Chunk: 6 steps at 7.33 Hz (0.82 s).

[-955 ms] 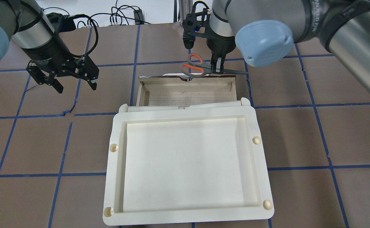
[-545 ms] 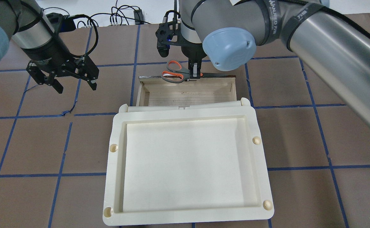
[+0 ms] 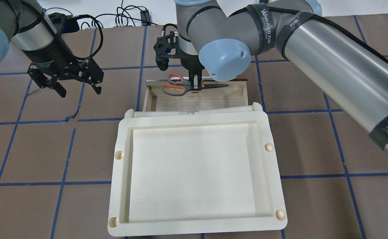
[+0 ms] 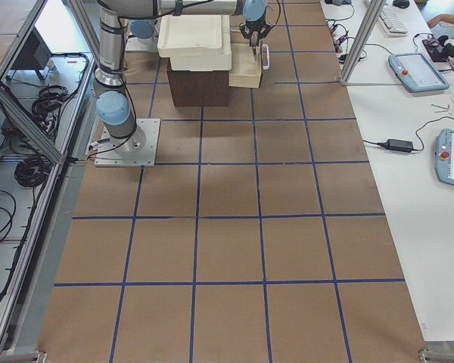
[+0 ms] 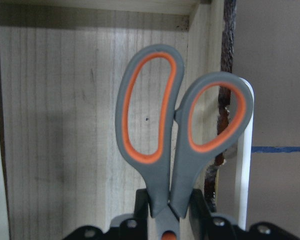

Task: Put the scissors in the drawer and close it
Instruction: 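Lower the scissors into the drawer and open the right gripper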

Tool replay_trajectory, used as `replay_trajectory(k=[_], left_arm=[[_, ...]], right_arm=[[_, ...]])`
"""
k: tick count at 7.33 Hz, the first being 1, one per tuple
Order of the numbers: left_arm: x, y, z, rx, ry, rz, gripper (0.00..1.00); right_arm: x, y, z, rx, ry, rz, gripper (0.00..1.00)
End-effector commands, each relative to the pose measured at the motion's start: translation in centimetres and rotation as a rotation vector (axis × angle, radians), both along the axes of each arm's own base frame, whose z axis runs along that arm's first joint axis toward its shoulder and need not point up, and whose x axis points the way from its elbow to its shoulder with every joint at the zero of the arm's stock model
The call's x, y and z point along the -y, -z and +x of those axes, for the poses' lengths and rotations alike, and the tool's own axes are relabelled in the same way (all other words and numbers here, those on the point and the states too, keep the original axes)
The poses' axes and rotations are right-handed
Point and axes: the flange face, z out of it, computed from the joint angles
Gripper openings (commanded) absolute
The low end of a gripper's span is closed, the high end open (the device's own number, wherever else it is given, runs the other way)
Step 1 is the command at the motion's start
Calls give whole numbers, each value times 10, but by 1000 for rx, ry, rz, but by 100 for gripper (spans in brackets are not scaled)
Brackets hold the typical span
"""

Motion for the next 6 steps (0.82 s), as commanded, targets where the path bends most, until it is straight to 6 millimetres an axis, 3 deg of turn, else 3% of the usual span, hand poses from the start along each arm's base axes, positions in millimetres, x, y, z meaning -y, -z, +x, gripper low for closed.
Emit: replay_trajectory(k=[1,6], left_arm=[[0,0,0,1,0,-1,100],[-2,-2,0,0,0,2,100]], right_arm=[[-2,14,3,-12,36,25,8],[-12,18,8,-32,99,38,8]])
